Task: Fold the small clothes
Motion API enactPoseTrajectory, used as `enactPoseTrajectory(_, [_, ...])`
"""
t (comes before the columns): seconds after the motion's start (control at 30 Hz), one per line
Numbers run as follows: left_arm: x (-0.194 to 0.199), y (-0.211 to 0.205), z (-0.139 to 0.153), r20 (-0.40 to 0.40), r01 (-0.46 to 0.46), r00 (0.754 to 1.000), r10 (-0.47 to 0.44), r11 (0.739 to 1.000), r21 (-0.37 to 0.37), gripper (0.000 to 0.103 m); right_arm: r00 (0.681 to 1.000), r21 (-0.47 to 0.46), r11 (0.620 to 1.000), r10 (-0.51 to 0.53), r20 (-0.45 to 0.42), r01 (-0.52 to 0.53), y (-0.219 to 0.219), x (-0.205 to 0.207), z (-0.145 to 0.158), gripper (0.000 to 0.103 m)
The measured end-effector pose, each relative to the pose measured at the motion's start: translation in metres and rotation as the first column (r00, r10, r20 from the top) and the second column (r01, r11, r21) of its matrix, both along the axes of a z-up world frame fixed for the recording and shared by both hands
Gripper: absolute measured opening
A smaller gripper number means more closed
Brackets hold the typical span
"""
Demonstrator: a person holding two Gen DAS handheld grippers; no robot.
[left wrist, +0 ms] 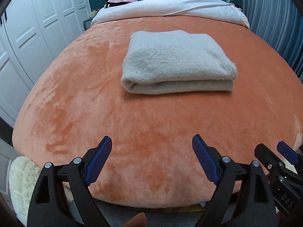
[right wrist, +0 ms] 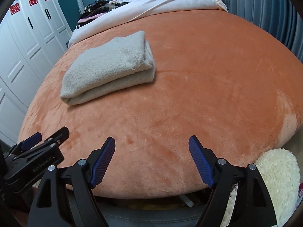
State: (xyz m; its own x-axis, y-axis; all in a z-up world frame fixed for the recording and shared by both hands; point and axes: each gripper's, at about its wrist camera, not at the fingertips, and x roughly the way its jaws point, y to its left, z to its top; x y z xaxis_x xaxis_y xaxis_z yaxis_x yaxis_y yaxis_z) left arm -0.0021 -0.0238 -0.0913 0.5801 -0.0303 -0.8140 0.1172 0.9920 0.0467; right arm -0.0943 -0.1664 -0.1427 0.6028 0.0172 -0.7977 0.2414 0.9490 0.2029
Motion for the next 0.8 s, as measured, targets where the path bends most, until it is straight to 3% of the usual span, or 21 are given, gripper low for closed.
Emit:
enactPoseTrajectory(0.37, [-0.008, 0.003, 0.000, -0.013, -0.040, 0.999, 0.040, 0.999, -0.006, 0.084, 0.999, -0.015, 0.999, 0.029, 0.019, -0.029, 0.012, -0.004, 0.010, 0.079])
enactPoseTrajectory(0.8, [-0.010, 0.005, 0.005, 0.017, -0.038, 0.999, 0.038, 0.998, 0.043, 0.083, 0.999, -0.024, 0.999, 0.038, 0.009, -0.037, 0.014, -0.004, 0.012, 0.079])
